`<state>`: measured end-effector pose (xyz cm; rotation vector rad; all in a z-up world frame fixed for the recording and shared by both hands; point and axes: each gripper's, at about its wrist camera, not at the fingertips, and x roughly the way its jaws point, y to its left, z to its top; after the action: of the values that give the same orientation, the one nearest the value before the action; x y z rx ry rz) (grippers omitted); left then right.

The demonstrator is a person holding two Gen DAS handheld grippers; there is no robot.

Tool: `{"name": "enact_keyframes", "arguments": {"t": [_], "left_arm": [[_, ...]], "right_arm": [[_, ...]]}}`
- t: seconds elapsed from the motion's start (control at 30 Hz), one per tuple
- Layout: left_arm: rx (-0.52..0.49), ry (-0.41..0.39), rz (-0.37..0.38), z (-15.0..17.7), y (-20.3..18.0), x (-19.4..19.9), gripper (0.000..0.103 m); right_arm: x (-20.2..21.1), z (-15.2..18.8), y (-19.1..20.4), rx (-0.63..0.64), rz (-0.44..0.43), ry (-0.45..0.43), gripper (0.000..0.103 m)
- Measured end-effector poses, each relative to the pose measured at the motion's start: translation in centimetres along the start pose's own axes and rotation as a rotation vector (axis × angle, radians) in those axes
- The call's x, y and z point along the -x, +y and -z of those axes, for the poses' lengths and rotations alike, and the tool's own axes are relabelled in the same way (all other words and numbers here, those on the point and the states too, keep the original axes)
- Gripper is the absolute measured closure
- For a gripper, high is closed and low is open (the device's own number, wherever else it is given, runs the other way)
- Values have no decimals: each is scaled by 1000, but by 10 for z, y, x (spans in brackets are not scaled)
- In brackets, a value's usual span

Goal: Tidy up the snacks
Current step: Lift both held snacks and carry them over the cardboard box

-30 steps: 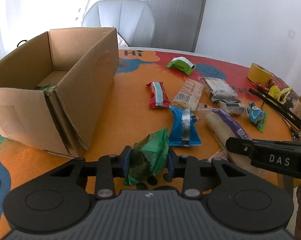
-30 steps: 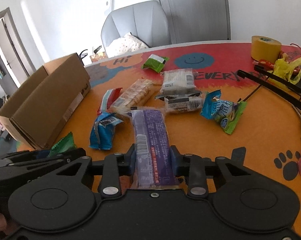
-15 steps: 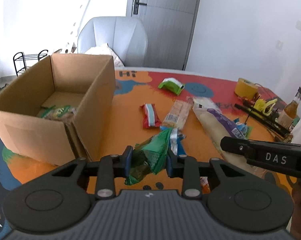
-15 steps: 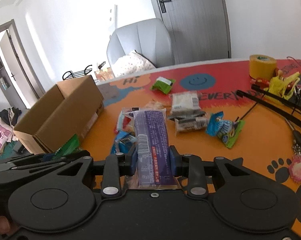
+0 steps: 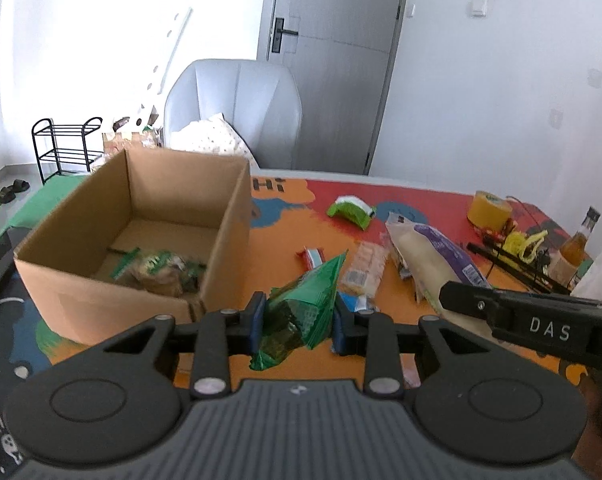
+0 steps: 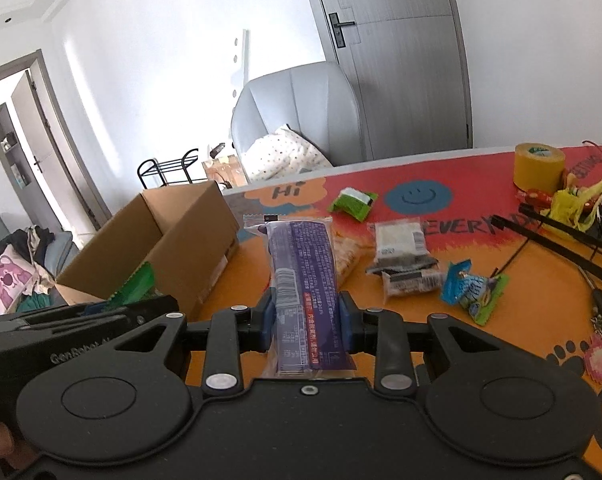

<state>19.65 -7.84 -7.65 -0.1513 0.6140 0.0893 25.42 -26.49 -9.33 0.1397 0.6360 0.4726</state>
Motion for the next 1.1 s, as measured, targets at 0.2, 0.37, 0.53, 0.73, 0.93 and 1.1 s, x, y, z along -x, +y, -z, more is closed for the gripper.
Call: {"name": "enact_keyframes", "arguments": {"t": [0.2, 0.37, 0.53, 0.73, 0.93, 1.1], "left_arm": [[5, -30, -4, -12, 12, 9, 72], [5, -42, -8, -20, 22, 13, 72], [6, -56, -12, -26, 33, 19, 72], [20, -67, -27, -34, 53, 23, 72], [25, -74, -61, -40, 75, 24, 72], [42, -71, -81, -43, 92, 21, 72]], "right_arm": [[1, -7, 15, 17, -8, -14, 74], [0, -12, 29, 31, -15, -25, 74], [-3, -18, 46, 46, -32, -31, 74], [-12, -24, 63, 59, -58, -39, 74], [-24, -30, 78, 62, -79, -39, 74], [-34, -34, 93, 74, -94, -35, 74]]}}
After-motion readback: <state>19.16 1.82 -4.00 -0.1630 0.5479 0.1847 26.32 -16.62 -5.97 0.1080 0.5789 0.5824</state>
